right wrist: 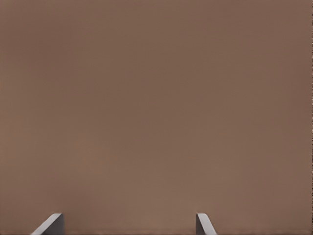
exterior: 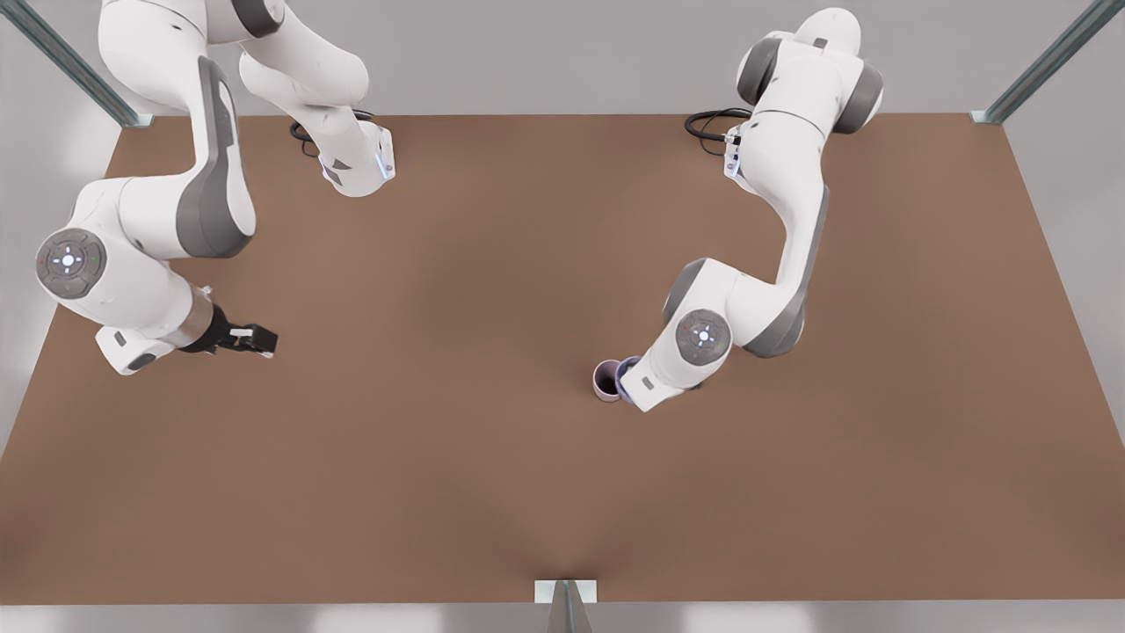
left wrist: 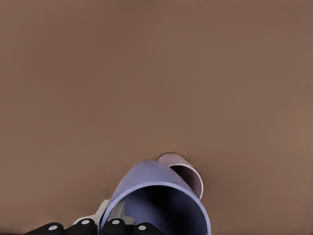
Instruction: Stack the cups, with the pink cup at the bottom and the purple cup at the top
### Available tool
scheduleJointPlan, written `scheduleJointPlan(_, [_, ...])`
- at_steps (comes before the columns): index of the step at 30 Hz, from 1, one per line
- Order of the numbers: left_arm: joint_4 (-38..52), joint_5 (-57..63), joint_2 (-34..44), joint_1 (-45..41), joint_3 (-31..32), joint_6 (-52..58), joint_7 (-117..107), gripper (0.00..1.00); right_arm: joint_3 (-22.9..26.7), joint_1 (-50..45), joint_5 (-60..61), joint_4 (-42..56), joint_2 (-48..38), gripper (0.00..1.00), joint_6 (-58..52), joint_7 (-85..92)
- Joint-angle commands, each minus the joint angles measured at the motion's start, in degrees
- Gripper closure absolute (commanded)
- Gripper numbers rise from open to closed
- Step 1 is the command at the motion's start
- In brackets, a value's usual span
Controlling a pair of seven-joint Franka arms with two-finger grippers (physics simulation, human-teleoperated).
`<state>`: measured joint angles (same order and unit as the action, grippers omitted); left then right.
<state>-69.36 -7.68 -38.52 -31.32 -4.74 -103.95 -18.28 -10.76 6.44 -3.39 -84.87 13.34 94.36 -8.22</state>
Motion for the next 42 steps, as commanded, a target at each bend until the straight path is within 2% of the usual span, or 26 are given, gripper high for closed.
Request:
scheduleJointPlan(1, [0.1,-3.3,-0.1,0.0,0.1,-2.1,-29.0,0.79,0.1,0.2,0.0,0.0,-0.1,0.0,-1.0,3.5])
scheduleJointPlan(11, [-0.9,-3.3,-0.6,-0.1,0.2,-3.2,-28.1,0.79,0.1,0.0,0.0,0.1,0.3,0.0,-1.0,4.7])
scheduleJointPlan(16, [-2.0,-3.0,0.6,-0.3,2.6,-0.5,-28.7,0.79,0.1,0.1,0.0,0.1,0.4,0.0,-1.1,4.6])
scheduleJointPlan(22, [-3.8,-2.7,1.1,-1.7,2.8,0.7,-28.5,0.79,0.1,0.2,0.1,0.1,0.5,0.0,-1.4,4.6])
scheduleJointPlan(42, [-5.4,-2.0,0.7,-1.1,2.8,-4.3,-27.7,0.79,0.2,0.9,0.2,0.0,0.5,0.0,-1.7,4.7])
